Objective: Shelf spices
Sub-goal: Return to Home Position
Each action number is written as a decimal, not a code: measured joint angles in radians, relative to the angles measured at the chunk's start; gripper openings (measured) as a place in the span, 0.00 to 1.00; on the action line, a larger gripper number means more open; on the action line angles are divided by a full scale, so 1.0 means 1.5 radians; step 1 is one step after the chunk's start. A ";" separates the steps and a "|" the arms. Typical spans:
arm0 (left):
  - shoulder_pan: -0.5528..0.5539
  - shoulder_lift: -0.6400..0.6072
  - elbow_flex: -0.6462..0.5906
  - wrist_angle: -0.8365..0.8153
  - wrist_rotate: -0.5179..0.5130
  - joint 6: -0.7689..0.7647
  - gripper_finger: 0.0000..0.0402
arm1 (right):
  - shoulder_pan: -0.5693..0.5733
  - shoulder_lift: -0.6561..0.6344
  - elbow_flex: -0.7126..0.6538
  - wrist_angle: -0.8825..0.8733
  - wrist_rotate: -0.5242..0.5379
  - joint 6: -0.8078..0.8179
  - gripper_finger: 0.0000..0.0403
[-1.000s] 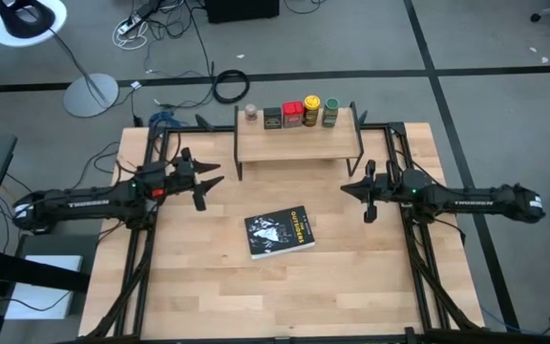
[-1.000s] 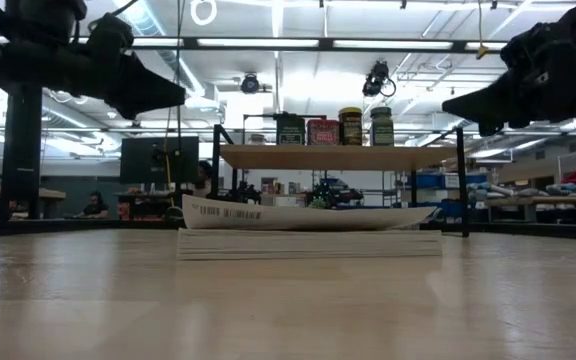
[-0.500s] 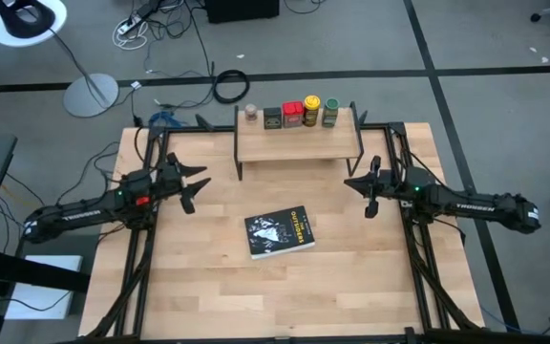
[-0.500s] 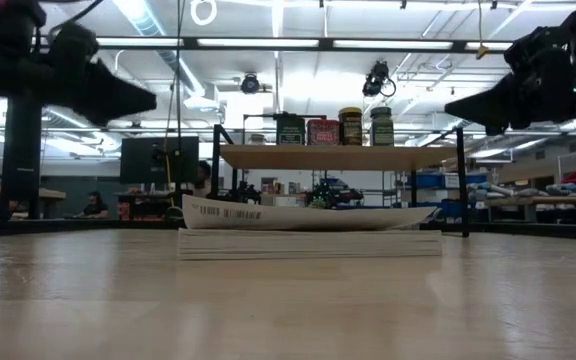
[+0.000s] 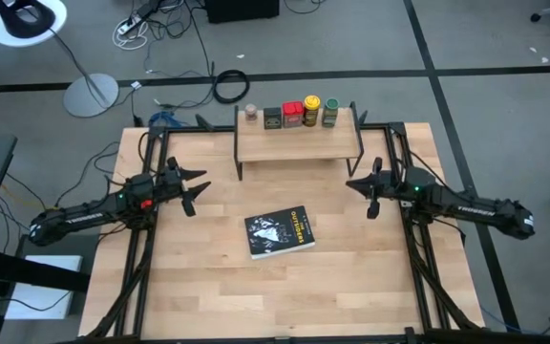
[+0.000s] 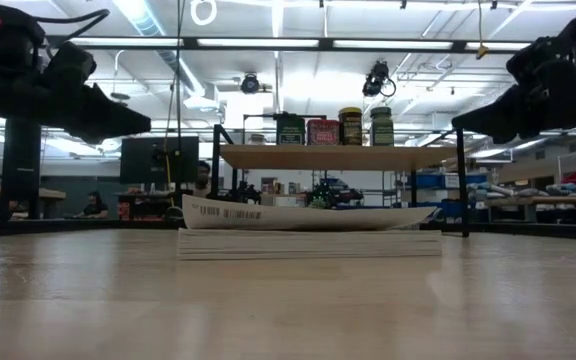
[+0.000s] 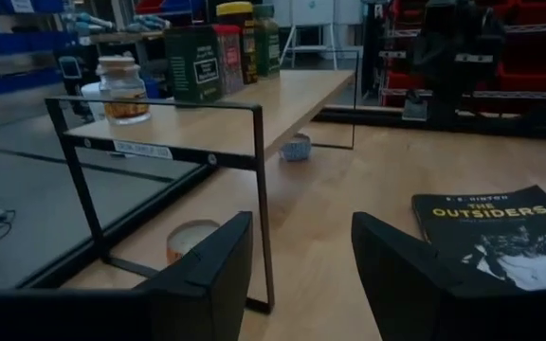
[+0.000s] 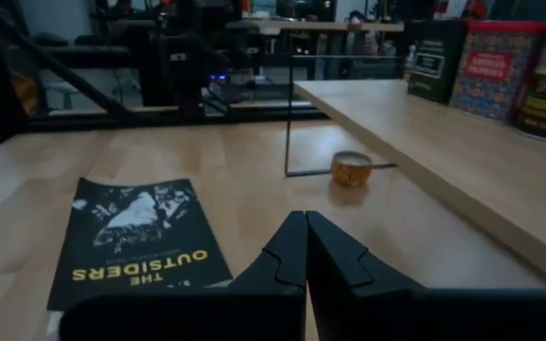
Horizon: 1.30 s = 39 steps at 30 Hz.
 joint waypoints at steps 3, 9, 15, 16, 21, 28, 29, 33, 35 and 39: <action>0.000 0.000 0.000 0.000 -0.003 0.000 0.46 | -0.014 -0.029 0.000 -0.025 0.000 0.012 0.00; 0.000 0.000 0.000 0.012 -0.005 0.010 0.46 | -0.027 -0.096 -0.001 -0.044 -0.004 0.011 0.00; 0.000 0.000 -0.001 0.013 -0.005 0.015 0.46 | -0.027 -0.105 -0.001 -0.044 -0.005 0.004 0.00; 0.000 0.000 0.000 0.012 -0.005 0.014 0.46 | -0.027 -0.106 -0.001 -0.044 -0.005 0.004 0.00; 0.000 0.000 -0.001 0.014 0.001 0.008 0.46 | -0.027 -0.106 -0.001 -0.044 -0.005 0.007 0.00; 0.000 0.000 -0.001 0.010 -0.007 0.002 0.46 | -0.027 -0.106 -0.001 -0.044 -0.005 0.054 0.00; 0.000 0.000 -0.001 0.005 -0.007 0.007 0.46 | -0.027 -0.106 -0.001 -0.044 -0.005 0.055 0.00; 0.000 0.000 -0.001 -0.001 -0.007 0.016 0.46 | -0.027 -0.106 -0.001 -0.044 -0.005 0.055 0.01; 0.000 0.001 -0.001 0.000 -0.007 0.014 0.46 | -0.027 -0.106 -0.001 -0.043 -0.005 0.055 0.01; 0.000 0.001 -0.001 0.014 -0.008 0.014 0.46 | -0.027 -0.106 -0.001 -0.043 -0.004 0.055 0.01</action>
